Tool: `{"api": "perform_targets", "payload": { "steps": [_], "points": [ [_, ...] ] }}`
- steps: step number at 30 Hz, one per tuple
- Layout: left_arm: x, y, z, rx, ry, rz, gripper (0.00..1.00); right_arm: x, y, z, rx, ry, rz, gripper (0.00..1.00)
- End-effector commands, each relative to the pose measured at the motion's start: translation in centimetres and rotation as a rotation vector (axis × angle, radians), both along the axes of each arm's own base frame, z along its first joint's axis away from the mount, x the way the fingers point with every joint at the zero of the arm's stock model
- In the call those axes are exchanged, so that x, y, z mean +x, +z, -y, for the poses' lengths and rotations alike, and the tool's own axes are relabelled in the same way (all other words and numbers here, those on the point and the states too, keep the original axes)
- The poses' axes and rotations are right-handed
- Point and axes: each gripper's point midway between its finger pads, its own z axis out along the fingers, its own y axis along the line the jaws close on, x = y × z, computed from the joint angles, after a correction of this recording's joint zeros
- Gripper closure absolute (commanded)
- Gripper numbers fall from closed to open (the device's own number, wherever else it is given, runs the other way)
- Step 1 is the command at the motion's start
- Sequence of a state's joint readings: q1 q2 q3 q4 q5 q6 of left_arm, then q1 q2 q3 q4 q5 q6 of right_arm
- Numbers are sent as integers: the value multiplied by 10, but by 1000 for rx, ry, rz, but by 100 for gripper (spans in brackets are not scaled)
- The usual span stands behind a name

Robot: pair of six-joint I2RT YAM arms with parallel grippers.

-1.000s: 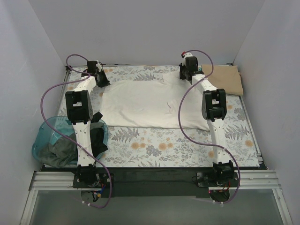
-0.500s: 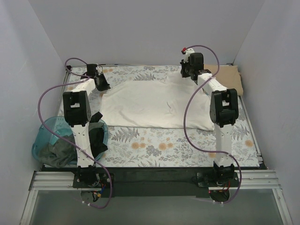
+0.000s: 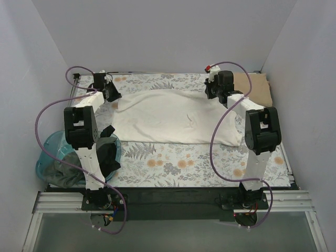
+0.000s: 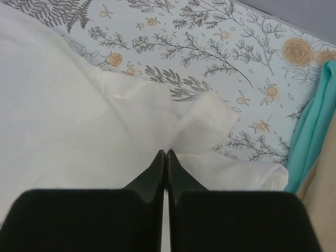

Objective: Fold and stack the t-shirts
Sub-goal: Fold the tshirt

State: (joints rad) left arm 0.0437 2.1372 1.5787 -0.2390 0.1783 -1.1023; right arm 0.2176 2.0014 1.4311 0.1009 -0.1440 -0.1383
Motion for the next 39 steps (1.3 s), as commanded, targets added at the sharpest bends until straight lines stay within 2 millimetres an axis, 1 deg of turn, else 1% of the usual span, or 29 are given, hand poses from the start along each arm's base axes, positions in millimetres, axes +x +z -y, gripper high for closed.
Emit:
{"api": "perform_targets", "payload": {
  "steps": [1, 2, 3, 4, 5, 6, 7, 9, 10, 12, 13, 14, 16, 17, 19, 20, 21, 22, 23, 25, 26, 28, 29, 30, 33, 34, 36, 37, 39],
  "points": [
    [4, 60, -3, 12, 33, 142, 100, 3, 57, 0, 2, 12, 166, 99],
    [2, 68, -5, 11, 46, 158, 100, 0, 57, 2, -3, 9, 167, 99],
    [-3, 65, -5, 13, 50, 156, 100, -3, 64, 3, -3, 9, 180, 99],
    [-5, 67, -7, 16, 61, 162, 100, -7, 60, 4, -6, 6, 172, 99],
    [-7, 75, -8, 16, 75, 183, 100, -11, 66, 5, -5, 6, 183, 99],
    [-13, 70, -7, 15, 74, 174, 100, -14, 67, 7, -6, 2, 188, 99],
    [-15, 70, -7, 11, 73, 177, 100, -17, 68, 7, -8, 0, 191, 99],
    [-18, 81, -3, 1, 60, 217, 100, -27, 67, 11, -10, -5, 190, 99],
    [-24, 76, -4, -1, 59, 212, 100, -30, 66, 13, -10, -10, 189, 99],
    [-26, 83, -2, -8, 51, 243, 100, -41, 65, 16, -12, -14, 190, 99],
    [-29, 79, -1, -9, 50, 235, 100, -44, 67, 17, -10, -16, 195, 99],
    [-30, 79, -2, -4, 58, 238, 100, -51, 67, 18, -10, -16, 197, 99],
    [-32, 77, -4, 1, 66, 233, 100, -57, 69, 20, -12, -20, 204, 99],
    [-34, 72, -4, 1, 73, 222, 100, -62, 75, 22, -9, -20, 215, 99],
    [-36, 69, -8, 6, 94, 215, 100, -71, 69, 23, -13, -17, 205, 99],
    [-39, 64, -8, 6, 100, 202, 100, -74, 76, 24, -12, -16, 222, 99],
    [-41, 61, -9, 8, 106, 196, 100, -80, 69, 25, -16, -12, 209, 99],
    [-39, 65, -10, 4, 111, 218, 100, -83, 69, 26, -17, -12, 210, 99],
    [-43, 62, -9, 3, 116, 215, 100, -86, 73, 25, -16, -6, 220, 99],
    [-47, 61, -13, 10, 133, 218, 100, -94, 64, 27, -24, 0, 206, 99],
    [-48, 65, -13, 9, 140, 233, 100, -97, 64, 27, -24, 3, 208, 99],
    [-56, 55, -16, 19, 153, 215, 100, -104, 57, 29, -30, 7, 196, 99],
    [-57, 55, -17, 21, 158, 219, 100, -107, 57, 29, -28, 10, 197, 99],
    [-62, 50, -16, 24, 158, 209, 100, -110, 55, 30, -28, 11, 194, 99],
    [-67, 50, -20, 24, 186, 212, 100, -120, 51, 34, -28, -1, 191, 99],
    [-70, 47, -20, 25, 190, 205, 100, -123, 51, 35, -23, -6, 192, 99],
    [-73, 49, -20, 20, 195, 213, 100, -132, 47, 36, -19, -9, 188, 99],
    [-76, 46, -26, 41, 227, 207, 100, -135, 50, 36, -13, -11, 198, 99],
    [-78, 44, -32, 53, 257, 199, 100, -142, 41, 40, -13, -24, 179, 99]
  ]
}}
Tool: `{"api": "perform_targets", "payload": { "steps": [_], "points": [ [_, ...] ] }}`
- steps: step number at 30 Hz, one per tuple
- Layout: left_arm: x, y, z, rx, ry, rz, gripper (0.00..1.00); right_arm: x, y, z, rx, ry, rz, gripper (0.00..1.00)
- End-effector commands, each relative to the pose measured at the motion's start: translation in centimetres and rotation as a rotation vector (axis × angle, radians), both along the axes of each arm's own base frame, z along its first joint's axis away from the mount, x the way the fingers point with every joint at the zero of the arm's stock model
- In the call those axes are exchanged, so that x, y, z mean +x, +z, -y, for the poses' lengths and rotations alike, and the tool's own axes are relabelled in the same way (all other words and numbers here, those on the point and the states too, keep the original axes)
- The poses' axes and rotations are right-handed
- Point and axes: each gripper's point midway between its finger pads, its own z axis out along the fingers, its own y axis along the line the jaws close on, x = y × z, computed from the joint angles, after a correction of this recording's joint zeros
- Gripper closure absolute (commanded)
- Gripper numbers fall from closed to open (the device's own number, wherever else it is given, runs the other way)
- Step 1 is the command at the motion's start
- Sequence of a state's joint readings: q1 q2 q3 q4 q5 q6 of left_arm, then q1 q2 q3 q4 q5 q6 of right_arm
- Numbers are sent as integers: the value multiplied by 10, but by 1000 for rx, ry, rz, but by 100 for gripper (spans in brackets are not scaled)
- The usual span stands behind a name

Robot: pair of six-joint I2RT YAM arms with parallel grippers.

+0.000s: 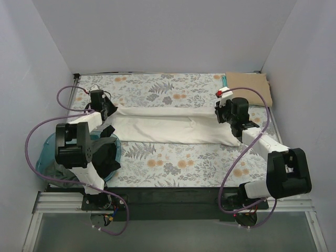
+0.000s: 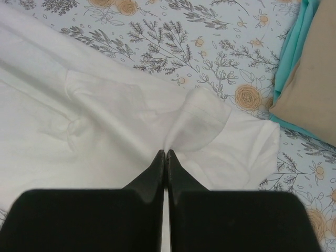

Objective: Fold and stack the t-shirts
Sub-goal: Fold the tshirt

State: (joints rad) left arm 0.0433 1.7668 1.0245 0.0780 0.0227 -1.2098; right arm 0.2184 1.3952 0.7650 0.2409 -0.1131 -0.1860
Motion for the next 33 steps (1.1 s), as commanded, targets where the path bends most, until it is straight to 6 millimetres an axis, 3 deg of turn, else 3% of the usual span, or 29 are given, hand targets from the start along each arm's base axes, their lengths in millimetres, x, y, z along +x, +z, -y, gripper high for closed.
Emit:
{"api": "perform_targets", "payload": {
  "steps": [1, 7, 10, 12, 13, 14, 15, 16, 17, 18, 19, 21, 24, 26, 27, 29, 30, 33],
  "points": [
    [0, 29, -13, 39, 79, 71, 100, -2, 17, 2, 26, -23, 74, 99],
    [-9, 22, -26, 36, 163, 45, 99, -21, -7, 7, 48, -58, 16, 99],
    [-14, 22, -27, 29, 173, 40, 91, -33, -20, 8, 69, -71, -22, 99],
    [-18, 22, -26, 24, 172, 37, 84, -41, -26, 8, 91, -75, -45, 92],
    [-19, 22, -25, 22, 172, 35, 80, -49, -36, 8, 97, -78, -70, 87],
    [-21, 23, -25, 15, 173, 34, 68, -53, -35, 7, 112, -76, -69, 74],
    [-21, 28, -25, 9, 175, 41, 62, -60, -38, 5, 130, -66, -83, 68],
    [-22, 29, -24, 4, 177, 40, 56, -64, -33, 5, 148, -68, -73, 53],
    [-21, 33, -21, -8, 162, 49, 42, -73, -41, 6, 155, -71, -92, 46],
    [-18, 44, -19, -15, 156, 70, 38, -77, -40, 6, 169, -80, -92, 38],
    [-16, 49, -17, -24, 148, 73, 32, -81, -33, 7, 183, -88, -82, 4],
    [-11, 61, -9, -58, 115, 94, 20, -82, -25, 8, 193, -98, -71, 2],
    [-3, 78, 17, -140, 3, 98, 15, -75, -1, 10, 216, -129, -40, 2],
    [4, 86, 30, -160, -45, 106, 14, -71, 0, 10, 209, -142, -69, 2],
    [5, 86, 39, -163, -68, 102, 14, -60, 9, 8, 214, -147, -70, 2],
    [8, 82, 68, -153, -138, 91, 13, -48, 11, 6, 207, -152, -95, 2],
    [7, 79, 88, -146, -181, 81, 13, -39, 22, 1, 205, -141, -108, 2],
    [8, 58, 123, -137, -254, 24, 12, -26, -7, -11, 178, -106, -273, 2]
  ]
}}
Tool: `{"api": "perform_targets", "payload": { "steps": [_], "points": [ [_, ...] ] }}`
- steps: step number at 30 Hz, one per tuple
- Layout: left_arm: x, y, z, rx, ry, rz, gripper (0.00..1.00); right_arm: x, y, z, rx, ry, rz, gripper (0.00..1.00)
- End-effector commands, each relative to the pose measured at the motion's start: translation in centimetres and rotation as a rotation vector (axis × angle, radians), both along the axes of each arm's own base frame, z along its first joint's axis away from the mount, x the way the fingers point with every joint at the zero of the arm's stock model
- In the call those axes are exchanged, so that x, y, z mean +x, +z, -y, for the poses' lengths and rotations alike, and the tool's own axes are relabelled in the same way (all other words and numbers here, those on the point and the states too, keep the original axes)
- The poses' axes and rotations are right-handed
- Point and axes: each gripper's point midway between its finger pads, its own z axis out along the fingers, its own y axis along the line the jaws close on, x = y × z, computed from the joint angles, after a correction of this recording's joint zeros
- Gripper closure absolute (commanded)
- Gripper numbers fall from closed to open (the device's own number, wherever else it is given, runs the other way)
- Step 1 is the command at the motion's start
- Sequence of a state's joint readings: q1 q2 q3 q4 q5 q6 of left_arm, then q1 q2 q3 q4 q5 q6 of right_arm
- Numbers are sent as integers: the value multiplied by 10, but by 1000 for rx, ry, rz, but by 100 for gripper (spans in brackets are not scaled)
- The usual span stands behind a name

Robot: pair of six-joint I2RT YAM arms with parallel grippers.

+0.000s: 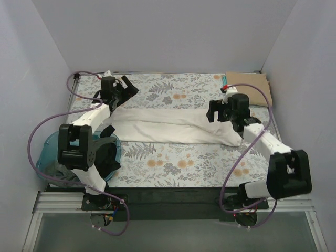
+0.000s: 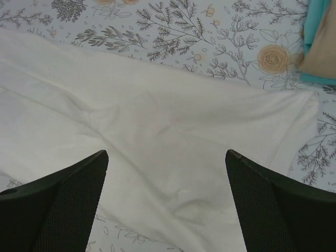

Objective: Fold and stack the t-shirts
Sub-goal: Fold the tshirt

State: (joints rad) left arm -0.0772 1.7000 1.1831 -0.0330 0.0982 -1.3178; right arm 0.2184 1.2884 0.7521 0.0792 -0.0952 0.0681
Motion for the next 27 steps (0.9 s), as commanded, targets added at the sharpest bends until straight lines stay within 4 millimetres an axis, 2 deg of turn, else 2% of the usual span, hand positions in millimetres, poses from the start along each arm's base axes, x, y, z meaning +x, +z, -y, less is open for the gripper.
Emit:
{"api": "perform_targets", "payload": {
  "steps": [1, 3, 4, 5, 6, 7, 8, 10, 14, 17, 18, 19, 27],
  "points": [
    [-8, -32, 55, 14, -153, -94, 11, 26, -12, -18, 4, 48, -149, 2],
    [-6, -52, 71, 31, -185, -145, 11, 39, -19, -27, 10, 74, -220, 2],
    [-9, -62, 74, 32, -187, -180, 11, 49, -32, -30, 2, 78, -291, 2],
    [-10, -69, 77, 23, -193, -201, 10, 55, -37, -33, 5, 87, -318, 2],
    [-13, -82, 82, 17, -206, -235, 10, 53, -45, -36, 11, 100, -372, 2],
    [-18, -88, 84, 9, -216, -255, 10, 54, -63, -38, 11, 95, -431, 2],
    [-21, -95, 83, 12, -209, -272, 10, 62, -59, -42, 18, 104, -425, 2],
    [-31, -109, 79, 10, -192, -312, 10, 61, -73, -47, 33, 122, -467, 2],
    [-46, -124, 72, 24, -168, -354, 9, 41, -86, -59, 88, 194, -531, 2],
    [-52, -131, 67, 41, -150, -368, 9, 29, -85, -63, 99, 220, -535, 2],
    [-53, -132, 65, 46, -145, -372, 9, 19, -89, -65, 116, 244, -552, 2],
    [-54, -133, 65, 47, -141, -374, 9, 15, -81, -66, 128, 253, -539, 2],
    [-63, -146, 57, 75, -119, -406, 9, -29, -70, -74, 200, 350, -524, 2]
  ]
}}
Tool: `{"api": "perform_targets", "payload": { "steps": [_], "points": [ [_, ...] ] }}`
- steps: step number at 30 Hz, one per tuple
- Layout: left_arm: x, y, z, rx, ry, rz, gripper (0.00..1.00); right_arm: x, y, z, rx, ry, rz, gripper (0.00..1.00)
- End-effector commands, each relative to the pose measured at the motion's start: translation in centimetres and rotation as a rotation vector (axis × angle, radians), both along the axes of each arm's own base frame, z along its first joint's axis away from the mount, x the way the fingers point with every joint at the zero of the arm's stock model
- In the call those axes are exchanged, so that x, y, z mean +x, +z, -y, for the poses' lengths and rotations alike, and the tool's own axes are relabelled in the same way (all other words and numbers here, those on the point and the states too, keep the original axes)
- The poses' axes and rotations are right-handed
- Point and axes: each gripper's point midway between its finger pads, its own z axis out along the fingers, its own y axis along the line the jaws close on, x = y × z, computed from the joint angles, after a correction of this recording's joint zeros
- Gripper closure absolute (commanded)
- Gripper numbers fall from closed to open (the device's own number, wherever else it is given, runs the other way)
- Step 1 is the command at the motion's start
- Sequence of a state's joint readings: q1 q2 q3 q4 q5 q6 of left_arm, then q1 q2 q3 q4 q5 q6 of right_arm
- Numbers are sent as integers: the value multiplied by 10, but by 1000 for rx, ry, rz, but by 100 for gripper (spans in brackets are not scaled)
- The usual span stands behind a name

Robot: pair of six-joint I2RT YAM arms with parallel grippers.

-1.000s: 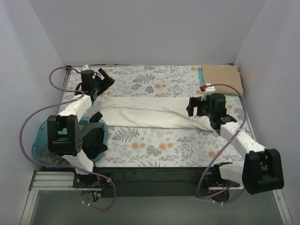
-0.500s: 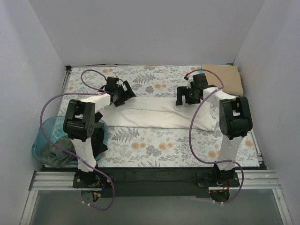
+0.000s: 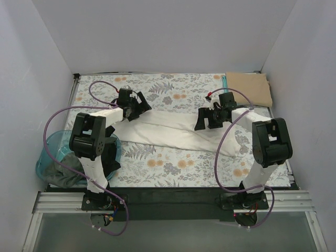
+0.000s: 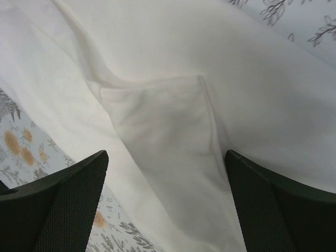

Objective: Fold and stack the t-shirts
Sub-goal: Fold the tshirt

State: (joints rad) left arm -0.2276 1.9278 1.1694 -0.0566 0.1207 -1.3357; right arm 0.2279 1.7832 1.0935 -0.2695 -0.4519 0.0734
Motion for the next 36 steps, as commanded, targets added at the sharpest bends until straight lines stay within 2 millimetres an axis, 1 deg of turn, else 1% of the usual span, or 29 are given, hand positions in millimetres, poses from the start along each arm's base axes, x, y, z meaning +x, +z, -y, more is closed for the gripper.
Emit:
{"api": "perform_targets", "payload": {
  "steps": [1, 3, 4, 6, 7, 8, 9, 11, 12, 15, 17, 18, 19, 20, 22, 23, 25, 27, 28, 29, 30, 31, 36],
  "points": [
    [-33, -30, -19, 85, 33, -133, 9, -27, 16, -13, 92, 75, 11, 2],
    [-34, -32, -21, 93, 43, -138, 9, -36, 18, -16, 114, 89, 10, 2],
    [-34, -34, -22, 98, 42, -143, 9, -38, 24, -17, 125, 96, 27, 2],
    [-35, -36, -24, 108, 46, -147, 9, -50, 24, -21, 142, 119, 18, 2],
    [-36, -38, -24, 108, 46, -153, 9, -54, 28, -23, 150, 133, 30, 2],
    [-36, -38, -24, 110, 45, -154, 9, -59, 29, -27, 153, 150, 32, 2],
    [-37, -38, -25, 112, 47, -155, 8, -63, 26, -26, 146, 149, 26, 2],
    [-37, -39, -25, 113, 44, -155, 9, -63, 28, -26, 133, 139, 45, 2],
    [-37, -39, -24, 110, 41, -155, 8, -64, 25, -25, 118, 125, 46, 2],
    [-40, -40, -24, 112, 32, -159, 9, -60, 28, -24, 117, 97, 73, 2],
    [-41, -41, -25, 120, 28, -161, 8, -58, 22, -21, 94, 75, 68, 2],
    [-42, -43, -25, 124, 28, -165, 9, -52, 19, -16, 66, 50, 78, 2],
    [-42, -43, -25, 124, 24, -164, 9, -48, 17, -15, 53, 41, 78, 4],
    [-43, -44, -25, 124, 22, -166, 9, -44, 17, -15, 44, 34, 86, 7],
    [-43, -44, -25, 123, 21, -166, 9, -36, 12, -11, 17, 12, 91, 22],
    [-43, -44, -24, 120, 18, -167, 9, -31, 15, -12, 13, 7, 101, 42],
    [-43, -45, -25, 123, 17, -167, 8, -23, 10, -8, -17, -24, 98, 67],
    [-43, -45, -25, 125, 14, -168, 8, -20, 7, -6, -34, -38, 95, 71],
    [-44, -45, -25, 128, 14, -169, 8, -22, 3, -5, -36, -36, 81, 78],
    [-43, -44, -25, 127, 14, -165, 8, -22, 1, -5, -37, -38, 72, 81],
    [-42, -44, -25, 126, 12, -163, 9, -23, 0, -6, -37, -35, 70, 88],
    [-43, -43, -24, 123, 11, -164, 9, -23, 0, -5, -36, -38, 66, 98],
    [-43, -42, -24, 122, 11, -161, 9, -31, 10, -5, -44, -45, 101, 99]
  ]
}}
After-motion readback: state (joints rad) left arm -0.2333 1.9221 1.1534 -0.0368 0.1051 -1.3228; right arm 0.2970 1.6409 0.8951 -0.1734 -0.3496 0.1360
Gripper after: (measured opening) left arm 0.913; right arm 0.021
